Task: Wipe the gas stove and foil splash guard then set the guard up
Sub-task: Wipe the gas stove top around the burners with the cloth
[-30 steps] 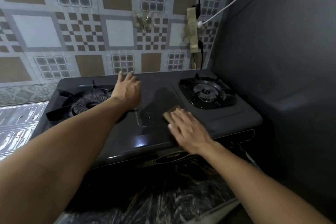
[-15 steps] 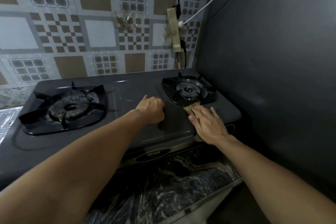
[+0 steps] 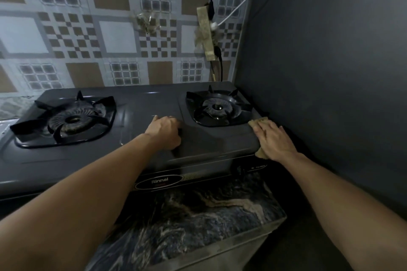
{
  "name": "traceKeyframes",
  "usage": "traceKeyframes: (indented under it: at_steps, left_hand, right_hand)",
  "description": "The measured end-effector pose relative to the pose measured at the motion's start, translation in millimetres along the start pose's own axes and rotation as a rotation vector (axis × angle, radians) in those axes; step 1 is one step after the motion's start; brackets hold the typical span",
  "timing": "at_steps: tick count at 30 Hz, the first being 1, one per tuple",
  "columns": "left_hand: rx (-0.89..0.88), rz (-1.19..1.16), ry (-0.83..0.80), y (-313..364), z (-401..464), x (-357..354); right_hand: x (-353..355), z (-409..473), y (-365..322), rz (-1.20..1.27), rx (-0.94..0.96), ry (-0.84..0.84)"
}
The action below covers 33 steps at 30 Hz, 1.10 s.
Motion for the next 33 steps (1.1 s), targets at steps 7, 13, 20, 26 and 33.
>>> traceKeyframes:
  at_steps: [7,13,20,26,33]
  left_hand:
    - [0.042,0.101,-0.143,9,-14,0]
    - [0.123,0.037,-0.177,15,-20,8]
    - [0.167,0.099,-0.046,-21,-34,15]
    - [0.444,0.091,0.064,-121,-74,29]
    - [0.545,0.038,0.382,-174,-126,58]
  right_hand:
    - [-8,9,8,0.068,-0.013,0.017]
    - [-2,-39,-79,0.125,0.372,0.212]
    - [-29,-54,-161,0.138,0.469,0.042]
    - [-26,-59,-185,0.098,0.468,0.062]
    - [-44,-67,-288,0.112,0.576,-0.017]
Point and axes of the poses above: each hand's wrist, its own z-axis towards the middle knuckle, its own x-axis out of the back of the hand, y = z × x, the point moved 5 cm from there along z, towards the middle knuckle, and after that the axes turned 13 degrees about y, right-handed, at the moved point
